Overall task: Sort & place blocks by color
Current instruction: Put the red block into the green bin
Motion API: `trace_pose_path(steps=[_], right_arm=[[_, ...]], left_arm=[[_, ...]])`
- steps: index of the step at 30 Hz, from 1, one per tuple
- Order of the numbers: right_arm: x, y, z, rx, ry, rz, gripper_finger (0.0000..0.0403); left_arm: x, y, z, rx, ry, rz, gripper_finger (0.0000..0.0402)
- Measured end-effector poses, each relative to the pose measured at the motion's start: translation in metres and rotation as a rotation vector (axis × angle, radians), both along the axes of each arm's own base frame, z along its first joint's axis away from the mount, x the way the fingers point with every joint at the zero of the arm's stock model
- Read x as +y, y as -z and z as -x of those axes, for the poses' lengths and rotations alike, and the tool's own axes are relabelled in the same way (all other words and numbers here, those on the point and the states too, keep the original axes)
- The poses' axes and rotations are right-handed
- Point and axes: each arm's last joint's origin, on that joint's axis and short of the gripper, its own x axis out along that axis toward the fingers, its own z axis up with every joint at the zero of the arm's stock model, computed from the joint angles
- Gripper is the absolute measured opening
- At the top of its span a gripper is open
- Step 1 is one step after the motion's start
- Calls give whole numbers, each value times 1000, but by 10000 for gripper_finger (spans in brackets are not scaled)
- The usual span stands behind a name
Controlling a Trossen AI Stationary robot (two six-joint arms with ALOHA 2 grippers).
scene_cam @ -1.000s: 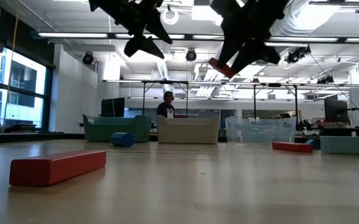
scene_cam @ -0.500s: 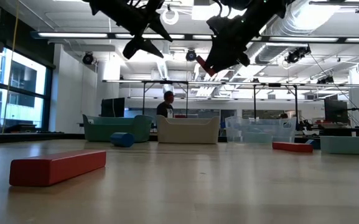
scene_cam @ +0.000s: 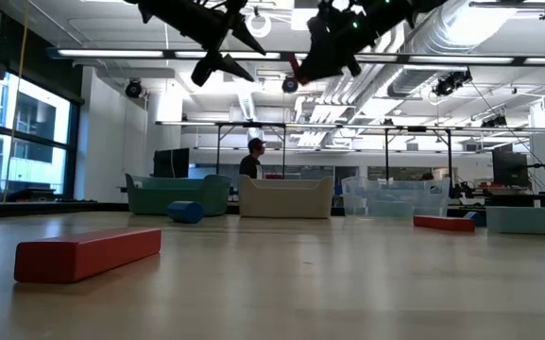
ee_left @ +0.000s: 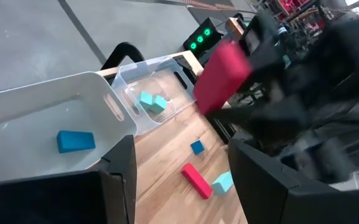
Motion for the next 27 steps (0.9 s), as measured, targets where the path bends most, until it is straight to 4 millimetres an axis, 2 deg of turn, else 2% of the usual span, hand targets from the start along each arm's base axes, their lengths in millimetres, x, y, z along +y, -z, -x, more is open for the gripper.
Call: trace_pose_path(steps=[5, 9, 13, 18, 27], right_arm=[[-10, -41, 1, -17, -2, 97, 107], [-18, -55, -2, 77, 12, 109, 107], [-23, -52, -12, 213, -12, 96, 107], [-23, -34, -25, 351, -50, 42, 107], [-11, -15, -43, 420, -139, 41, 107]], left_arm=[[0, 0, 0, -14, -15, 24, 172], [0, 0, 0, -17, -20, 28, 172], [0, 0, 0, -21, -24, 37, 172], [0, 0, 0, -21, -24, 37, 172], [1, 0, 1, -10, -69, 21, 172]])
